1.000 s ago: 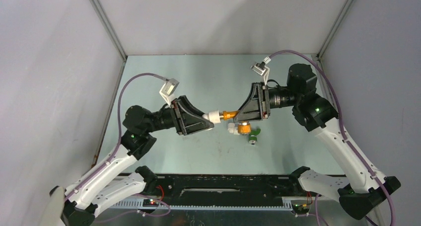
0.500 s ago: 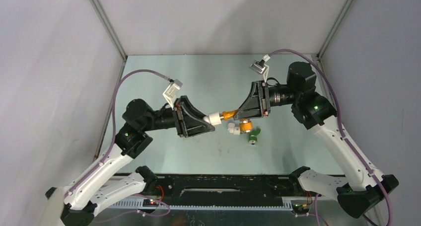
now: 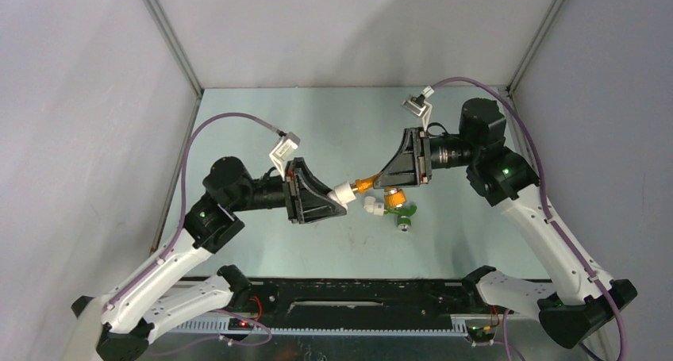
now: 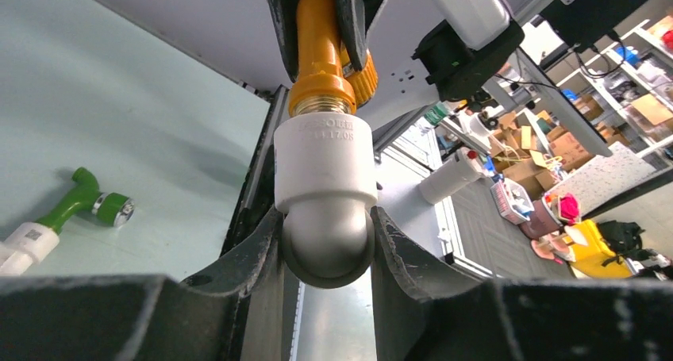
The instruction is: Install the water faucets
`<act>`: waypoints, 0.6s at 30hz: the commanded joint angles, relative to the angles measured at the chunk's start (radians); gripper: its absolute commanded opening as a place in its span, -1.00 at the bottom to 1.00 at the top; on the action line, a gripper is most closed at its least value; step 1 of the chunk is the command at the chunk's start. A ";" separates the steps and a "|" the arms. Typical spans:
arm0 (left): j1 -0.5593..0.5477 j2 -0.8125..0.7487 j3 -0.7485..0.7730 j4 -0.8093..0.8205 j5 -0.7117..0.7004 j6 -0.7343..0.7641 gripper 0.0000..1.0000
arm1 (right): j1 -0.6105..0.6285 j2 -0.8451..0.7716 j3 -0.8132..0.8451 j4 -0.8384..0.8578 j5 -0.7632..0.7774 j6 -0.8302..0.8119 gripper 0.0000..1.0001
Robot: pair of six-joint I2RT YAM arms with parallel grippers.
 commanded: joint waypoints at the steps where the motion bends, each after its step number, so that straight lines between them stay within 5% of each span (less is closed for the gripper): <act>1: -0.011 0.039 0.047 -0.087 -0.111 0.081 -1.00 | 0.021 -0.015 0.052 -0.057 -0.012 -0.115 -1.00; 9: -0.013 0.034 0.061 -0.171 -0.168 0.197 -1.00 | 0.021 -0.021 0.051 -0.054 -0.053 -0.135 -1.00; 18: -0.020 0.063 0.146 -0.335 -0.164 0.498 -1.00 | 0.020 -0.015 0.051 -0.044 -0.085 -0.098 -1.00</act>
